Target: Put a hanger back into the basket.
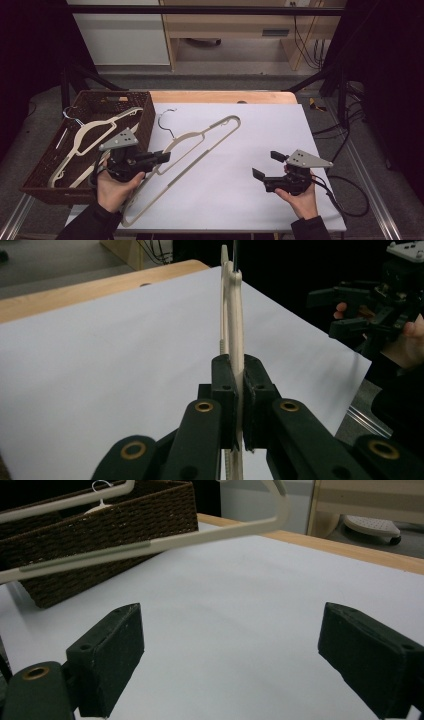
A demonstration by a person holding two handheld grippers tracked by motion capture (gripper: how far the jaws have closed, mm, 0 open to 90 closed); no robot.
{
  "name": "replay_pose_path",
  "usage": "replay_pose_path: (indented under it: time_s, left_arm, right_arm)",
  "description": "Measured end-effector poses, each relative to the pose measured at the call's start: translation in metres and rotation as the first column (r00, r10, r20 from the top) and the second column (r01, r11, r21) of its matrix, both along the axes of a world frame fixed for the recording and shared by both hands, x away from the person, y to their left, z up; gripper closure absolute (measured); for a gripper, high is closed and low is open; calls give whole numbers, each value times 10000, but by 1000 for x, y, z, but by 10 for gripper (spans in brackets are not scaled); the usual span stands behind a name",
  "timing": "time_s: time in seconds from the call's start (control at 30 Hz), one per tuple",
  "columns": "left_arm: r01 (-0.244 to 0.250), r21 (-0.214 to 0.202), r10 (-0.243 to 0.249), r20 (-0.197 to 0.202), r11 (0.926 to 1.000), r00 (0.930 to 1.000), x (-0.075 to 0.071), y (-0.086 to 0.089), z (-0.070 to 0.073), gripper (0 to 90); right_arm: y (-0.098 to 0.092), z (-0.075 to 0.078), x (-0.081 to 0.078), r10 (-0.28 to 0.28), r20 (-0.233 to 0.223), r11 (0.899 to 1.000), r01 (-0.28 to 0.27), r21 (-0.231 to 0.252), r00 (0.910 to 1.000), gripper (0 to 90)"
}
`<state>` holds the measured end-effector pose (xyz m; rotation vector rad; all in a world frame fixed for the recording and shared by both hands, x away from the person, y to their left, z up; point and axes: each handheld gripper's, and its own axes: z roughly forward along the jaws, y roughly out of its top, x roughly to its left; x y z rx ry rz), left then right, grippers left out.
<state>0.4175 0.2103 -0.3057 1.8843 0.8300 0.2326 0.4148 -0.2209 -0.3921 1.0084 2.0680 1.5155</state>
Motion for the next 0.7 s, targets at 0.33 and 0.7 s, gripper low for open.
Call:
replay_pose_path:
  time_s: [0.33,0.7]
  left_arm:
    - [60,144,-70,705,9999,9975,15,22,26,861]
    - [32,353,-70,1081,9994,9941,39,56,45,861]
  right_arm:
    - [-8,2,0,-322,80,9994,322,85,9994,77]
    - [-11,4,-1,-381,153,9992,380,75,9992,59]
